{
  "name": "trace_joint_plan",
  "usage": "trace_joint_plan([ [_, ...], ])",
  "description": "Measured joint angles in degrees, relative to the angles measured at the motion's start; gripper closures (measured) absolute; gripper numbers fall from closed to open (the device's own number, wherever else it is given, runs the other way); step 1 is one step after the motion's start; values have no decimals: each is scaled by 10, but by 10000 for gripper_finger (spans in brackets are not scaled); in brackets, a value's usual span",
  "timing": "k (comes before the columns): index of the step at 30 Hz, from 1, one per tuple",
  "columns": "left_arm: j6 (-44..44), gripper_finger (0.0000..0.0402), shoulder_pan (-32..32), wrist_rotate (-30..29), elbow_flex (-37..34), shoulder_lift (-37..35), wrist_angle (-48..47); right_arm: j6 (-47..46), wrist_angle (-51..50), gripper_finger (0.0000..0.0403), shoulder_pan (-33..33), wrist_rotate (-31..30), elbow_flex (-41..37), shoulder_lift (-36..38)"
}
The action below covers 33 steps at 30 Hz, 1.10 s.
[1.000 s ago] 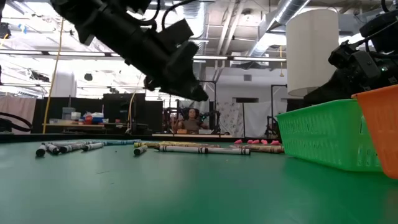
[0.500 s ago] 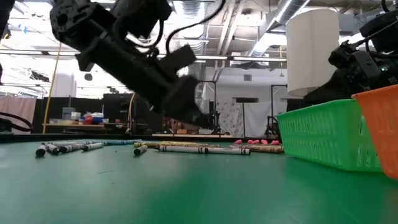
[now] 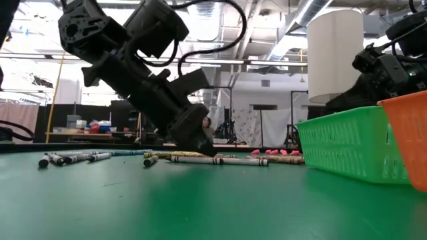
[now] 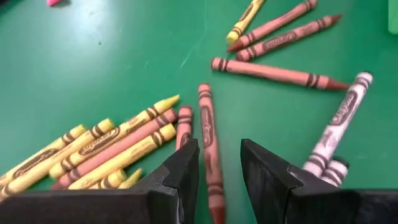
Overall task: Sort crayons
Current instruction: Put the brown crayon into the red bin
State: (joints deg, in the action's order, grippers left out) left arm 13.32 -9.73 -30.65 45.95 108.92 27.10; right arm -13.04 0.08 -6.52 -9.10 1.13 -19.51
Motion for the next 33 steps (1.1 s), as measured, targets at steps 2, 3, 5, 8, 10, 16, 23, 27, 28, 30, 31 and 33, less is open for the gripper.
trace_joint_plan([
  [2, 0, 294, 5, 25, 0, 0, 3, 0, 0, 335, 0, 0, 0, 0],
  [3, 1, 294, 7, 31, 0, 0, -1, 0, 0, 335, 0, 0, 0, 0],
  [5, 14, 294, 10, 30, 0, 0, -14, 0, 0, 335, 0, 0, 0, 0],
  [8, 20, 294, 14, 44, 0, 0, -20, 0, 0, 335, 0, 0, 0, 0],
  [10, 20, 295, 15, 53, 0, 0, -21, 0, 0, 335, 0, 0, 0, 0],
  [16, 48, 326, 18, 51, 1, -1, -48, 0, 0, 335, 0, 0, 0, 0],
  [23, 74, 393, 25, 58, 1, -2, -70, 0, 0, 335, 0, 0, 0, 0],
  [27, 89, 392, 24, 53, 1, -2, -64, 0, 0, 335, 0, 0, 0, 0],
  [28, 91, 393, 23, 50, 1, -2, -57, 0, 0, 335, 0, 0, 0, 0],
  [30, 94, 397, 21, 48, 1, -2, -34, 0, 0, 335, 0, 0, 0, 0],
  [31, 96, 397, 19, 50, 1, -2, -22, 0, 0, 335, 0, 0, 0, 0],
  [33, 99, 397, 16, 55, 0, 0, 3, 0, 0, 335, 0, 0, 0, 0],
])
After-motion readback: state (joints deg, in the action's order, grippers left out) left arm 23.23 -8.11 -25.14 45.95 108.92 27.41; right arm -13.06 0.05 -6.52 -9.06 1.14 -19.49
